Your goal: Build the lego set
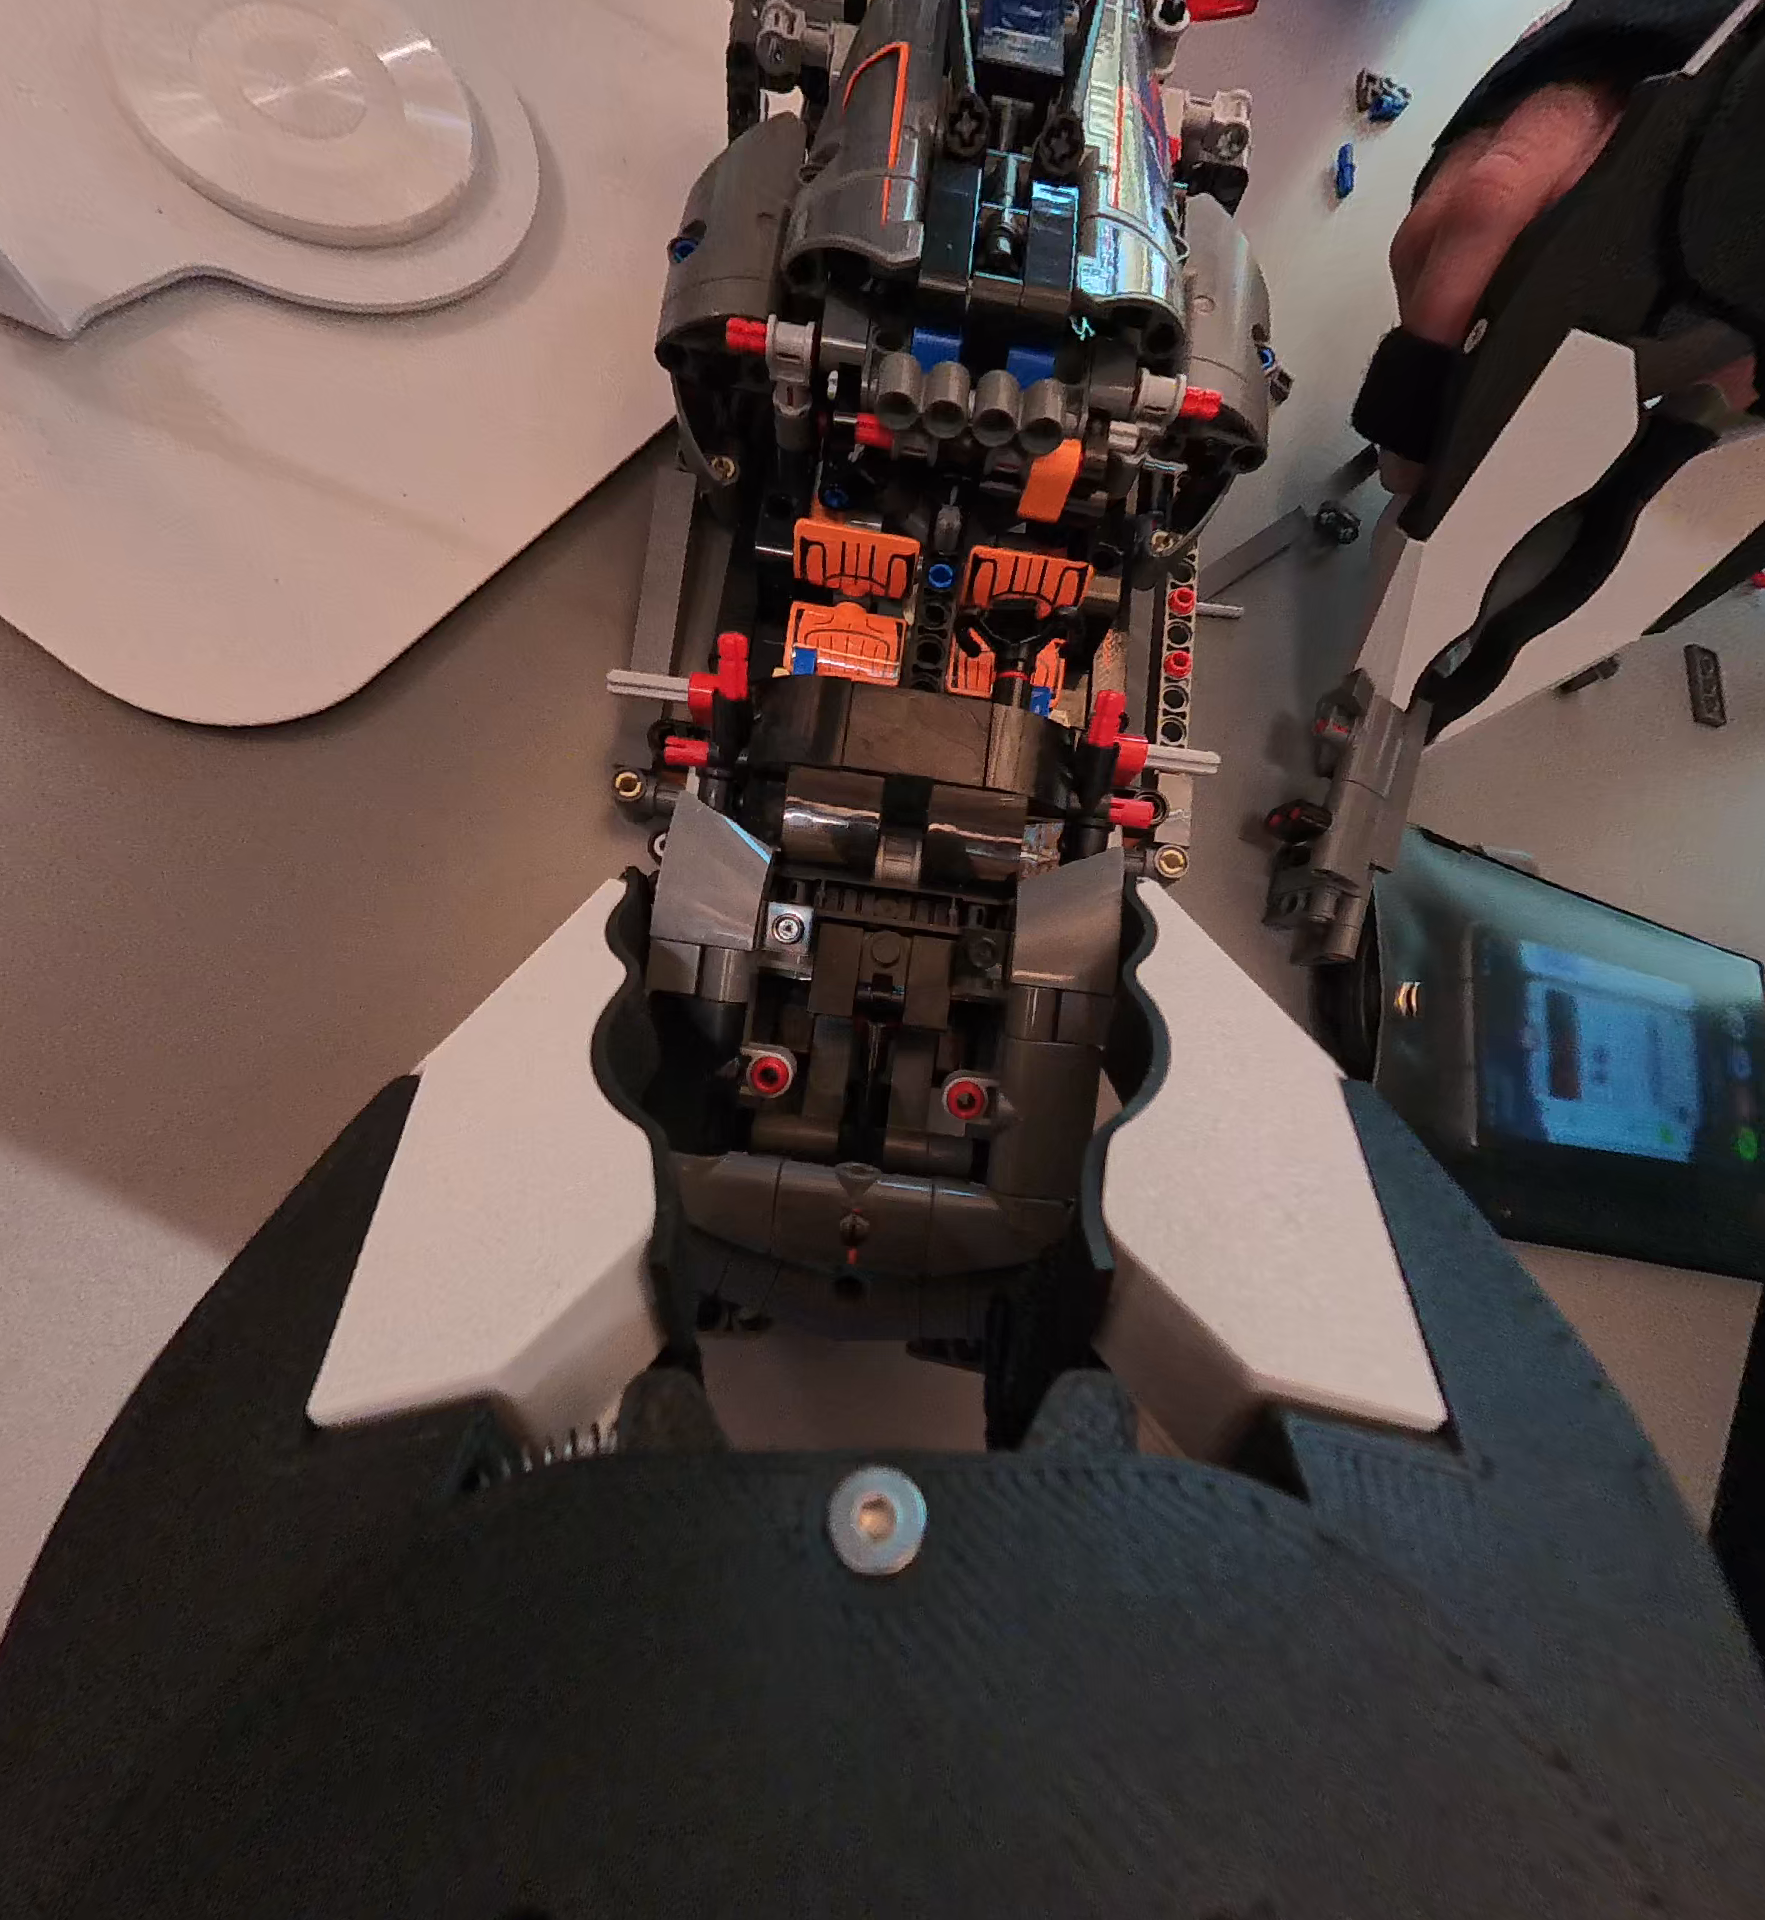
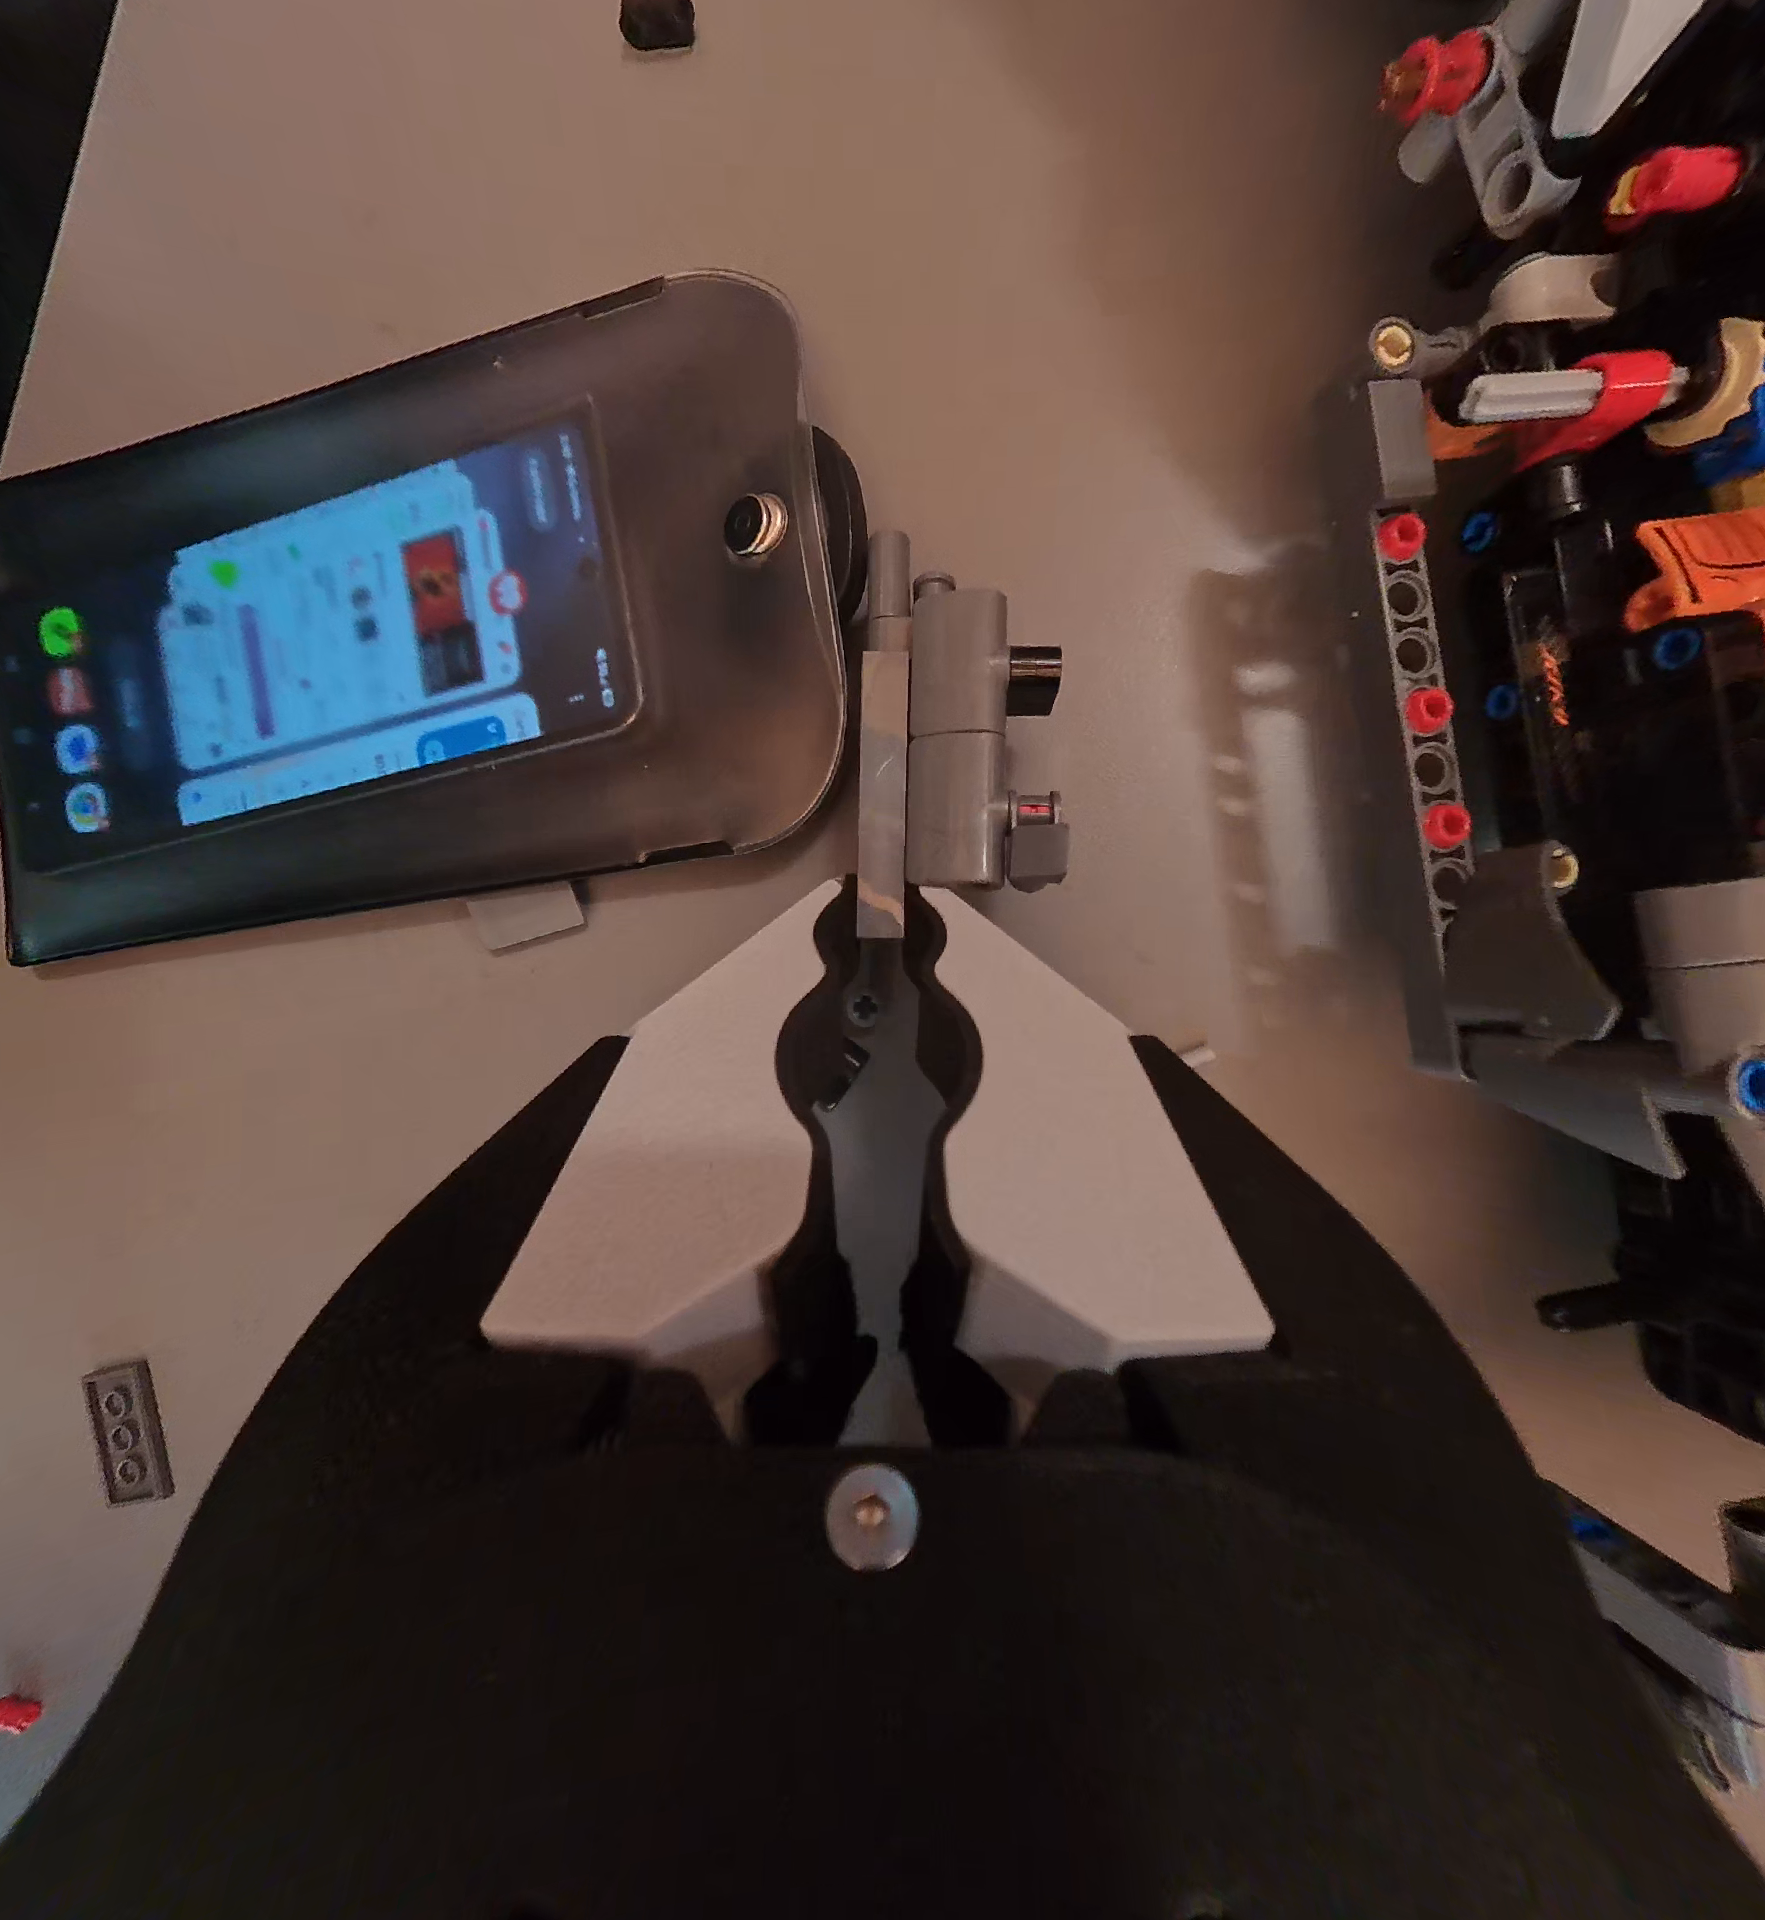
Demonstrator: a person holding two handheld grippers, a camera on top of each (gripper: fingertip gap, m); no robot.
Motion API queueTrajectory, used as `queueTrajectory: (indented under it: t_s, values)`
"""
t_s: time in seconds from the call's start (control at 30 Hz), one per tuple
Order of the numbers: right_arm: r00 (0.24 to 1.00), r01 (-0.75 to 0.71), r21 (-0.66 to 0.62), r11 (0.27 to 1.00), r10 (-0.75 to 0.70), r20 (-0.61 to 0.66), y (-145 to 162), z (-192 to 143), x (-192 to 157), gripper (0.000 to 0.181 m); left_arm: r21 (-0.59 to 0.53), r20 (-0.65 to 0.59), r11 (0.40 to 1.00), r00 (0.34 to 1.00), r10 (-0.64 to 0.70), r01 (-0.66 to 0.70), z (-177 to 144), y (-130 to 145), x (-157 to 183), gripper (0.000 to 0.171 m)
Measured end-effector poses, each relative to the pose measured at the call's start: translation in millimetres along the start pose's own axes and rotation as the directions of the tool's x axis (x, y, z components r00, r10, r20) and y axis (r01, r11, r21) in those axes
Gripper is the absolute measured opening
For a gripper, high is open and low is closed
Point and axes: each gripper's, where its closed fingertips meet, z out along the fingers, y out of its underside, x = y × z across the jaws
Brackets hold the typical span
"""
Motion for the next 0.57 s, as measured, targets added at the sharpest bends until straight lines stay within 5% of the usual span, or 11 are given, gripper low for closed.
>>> queueTrajectory:
  t_s: [0.57]
  values:
    - [1.000,-0.001,0.008,1.000,0.001,-0.002,-3.1,-3.7,-0.7,0.004,-0.017,-0.080,0.996,0.993,-0.090,0.089,-4.1,-4.3,-1.4,0.086]
